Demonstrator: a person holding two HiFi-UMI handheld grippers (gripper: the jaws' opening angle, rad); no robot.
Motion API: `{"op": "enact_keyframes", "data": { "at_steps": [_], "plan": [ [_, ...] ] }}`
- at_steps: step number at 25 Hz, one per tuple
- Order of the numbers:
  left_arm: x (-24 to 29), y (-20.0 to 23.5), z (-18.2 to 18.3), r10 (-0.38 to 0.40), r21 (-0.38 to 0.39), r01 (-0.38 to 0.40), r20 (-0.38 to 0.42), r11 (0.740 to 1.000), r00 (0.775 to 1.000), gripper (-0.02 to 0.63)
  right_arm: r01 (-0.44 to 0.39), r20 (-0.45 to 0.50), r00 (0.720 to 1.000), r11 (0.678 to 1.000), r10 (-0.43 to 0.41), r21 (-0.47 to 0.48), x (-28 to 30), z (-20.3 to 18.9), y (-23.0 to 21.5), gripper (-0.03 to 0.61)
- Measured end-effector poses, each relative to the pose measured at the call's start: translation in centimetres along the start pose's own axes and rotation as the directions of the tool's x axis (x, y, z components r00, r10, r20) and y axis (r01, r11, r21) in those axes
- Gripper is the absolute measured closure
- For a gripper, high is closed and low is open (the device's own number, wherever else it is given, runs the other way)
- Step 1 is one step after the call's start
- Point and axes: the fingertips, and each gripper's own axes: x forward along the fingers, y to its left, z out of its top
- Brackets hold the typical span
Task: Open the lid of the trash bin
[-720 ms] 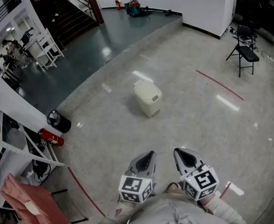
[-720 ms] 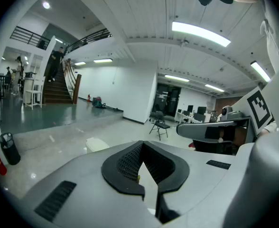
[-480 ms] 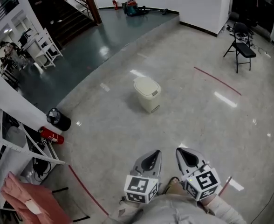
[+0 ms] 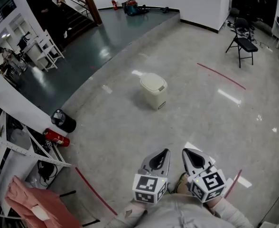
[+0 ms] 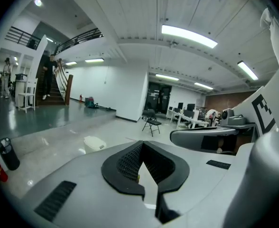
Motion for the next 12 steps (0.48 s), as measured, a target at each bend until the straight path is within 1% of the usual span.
{"op": "enact_keyframes", "data": {
  "at_steps": [3,5,9,12],
  "plan": [
    [-1.5,1.0,-0.4,-0.001,-0.002,0.001,-0.006,1.0,1.0,0.609,0.018,0.001,1.0,1.0,-0.018,0.004,0.2,-0.4,1.6,0.578],
    [-2.3,1.9,-0.8,0.006,-0.007,-0.006,-0.013,1.0,1.0,0.609,0.016,-0.004,1.0,1.0,-0.016,0.004,0.4,-0.7,2.7,0.58],
    [-3.1,3.5,-1.3,0.012,-0.036,-0.012,-0.019,0.999,1.0,0.609,0.002,-0.022,1.0,1.0,-0.002,-0.017,1.2,-1.0,4.5,0.579],
    [-2.9,4.5,-1.4,0.018,-0.065,-0.02,-0.021,0.998,1.0,0.609,-0.007,-0.031,0.999,1.0,0.006,-0.024,1.8,-1.0,4.9,0.578]
  ]
}}
